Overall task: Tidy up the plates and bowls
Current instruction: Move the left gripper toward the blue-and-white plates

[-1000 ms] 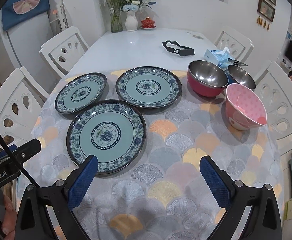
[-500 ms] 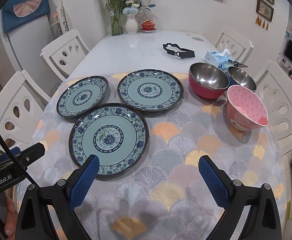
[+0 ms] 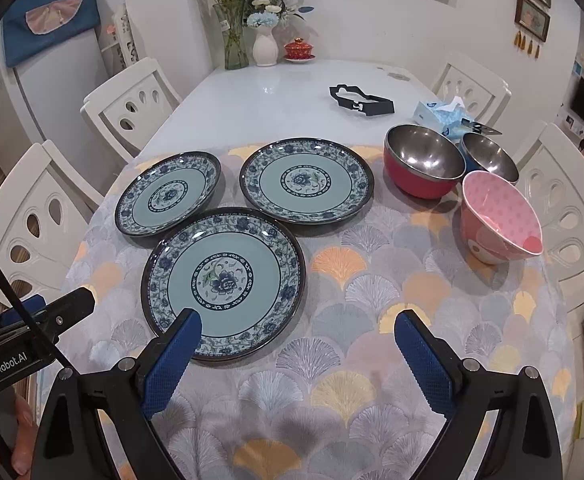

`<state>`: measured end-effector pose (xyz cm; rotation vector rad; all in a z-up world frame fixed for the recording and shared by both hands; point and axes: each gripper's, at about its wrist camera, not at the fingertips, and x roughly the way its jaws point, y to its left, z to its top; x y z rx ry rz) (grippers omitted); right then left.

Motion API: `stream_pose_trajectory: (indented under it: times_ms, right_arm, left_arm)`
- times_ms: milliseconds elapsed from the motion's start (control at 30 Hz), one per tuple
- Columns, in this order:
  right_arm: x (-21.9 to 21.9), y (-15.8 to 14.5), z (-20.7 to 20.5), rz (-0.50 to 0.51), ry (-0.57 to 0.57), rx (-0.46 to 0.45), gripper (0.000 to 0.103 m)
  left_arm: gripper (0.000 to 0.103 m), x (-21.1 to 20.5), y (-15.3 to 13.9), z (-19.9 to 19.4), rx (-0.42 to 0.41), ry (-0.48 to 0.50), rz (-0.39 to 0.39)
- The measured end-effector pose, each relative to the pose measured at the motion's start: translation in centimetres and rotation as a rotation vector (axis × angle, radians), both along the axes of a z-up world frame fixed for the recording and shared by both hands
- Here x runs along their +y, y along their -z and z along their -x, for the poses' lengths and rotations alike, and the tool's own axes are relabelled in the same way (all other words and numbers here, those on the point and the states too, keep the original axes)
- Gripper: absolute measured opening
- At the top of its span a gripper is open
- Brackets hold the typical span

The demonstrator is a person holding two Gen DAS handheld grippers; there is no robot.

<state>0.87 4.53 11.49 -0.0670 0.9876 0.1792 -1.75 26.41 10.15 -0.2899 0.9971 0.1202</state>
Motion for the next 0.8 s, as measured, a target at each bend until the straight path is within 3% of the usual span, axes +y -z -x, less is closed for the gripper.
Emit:
stream_pose_trajectory:
  times_ms: [800]
  right_arm:
    - [-0.5,0.7,-1.9,-0.004,0.017,0.024,0.097]
  left_arm:
    - [0.1,-0.5,0.6,-2.1,0.022,0.024,0.009]
